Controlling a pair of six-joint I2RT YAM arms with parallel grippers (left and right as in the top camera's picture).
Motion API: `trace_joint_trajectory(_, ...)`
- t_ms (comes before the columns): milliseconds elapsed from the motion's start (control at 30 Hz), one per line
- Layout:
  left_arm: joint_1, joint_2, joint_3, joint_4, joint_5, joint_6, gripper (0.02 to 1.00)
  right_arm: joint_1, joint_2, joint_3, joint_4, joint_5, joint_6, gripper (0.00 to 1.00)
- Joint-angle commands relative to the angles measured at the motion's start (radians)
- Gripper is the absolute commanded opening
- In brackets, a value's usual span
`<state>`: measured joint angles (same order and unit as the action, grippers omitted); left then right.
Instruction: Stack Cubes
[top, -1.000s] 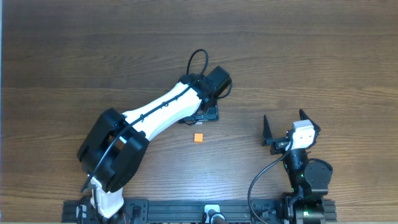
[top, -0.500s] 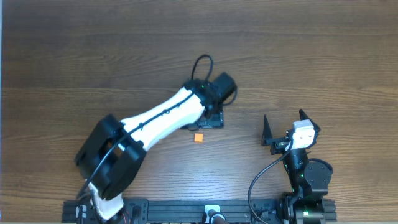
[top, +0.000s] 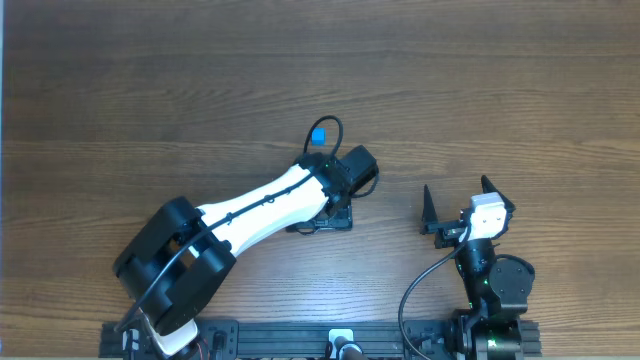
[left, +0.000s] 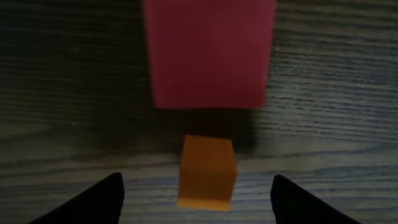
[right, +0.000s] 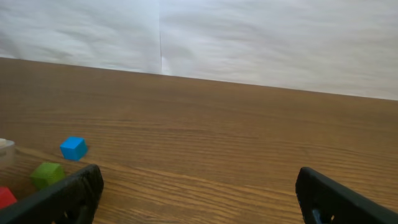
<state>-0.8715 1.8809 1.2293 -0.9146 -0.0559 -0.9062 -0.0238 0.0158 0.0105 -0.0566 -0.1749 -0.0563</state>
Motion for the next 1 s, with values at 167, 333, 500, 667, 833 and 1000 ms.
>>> trace_joint_trajectory(167, -0.004, -0.030, -0.021, 0.024, 0.003, -0.018, 0.684, -0.003, -0.009, -0.005, -0.005, 0.000, -0.001, 0.991)
trace_joint_trajectory(333, -0.004, -0.027, -0.021, 0.025, 0.003, -0.018, 0.621, -0.003, -0.009, -0.005, -0.005, 0.000, -0.001, 0.993)
trace_joint_trajectory(500, -0.004, -0.017, -0.021, 0.025, 0.003, -0.018, 0.562, -0.003, -0.009, -0.005, -0.005, 0.000, -0.001, 0.993)
trace_joint_trajectory(667, -0.004, -0.012, -0.021, 0.025, 0.007, -0.018, 0.474, -0.003, -0.009, -0.005, -0.005, 0.000, -0.001, 0.993)
trace_joint_trajectory(833, -0.004, -0.009, -0.021, 0.026, 0.010, -0.018, 0.430, -0.003, -0.009, -0.005, -0.005, 0.000, -0.001, 0.991)
trace_joint_trajectory(1000, -0.004, 0.003, -0.021, 0.026, 0.011, -0.018, 0.408, -0.003, -0.009, -0.005, -0.005, 0.000, -0.001, 0.993)
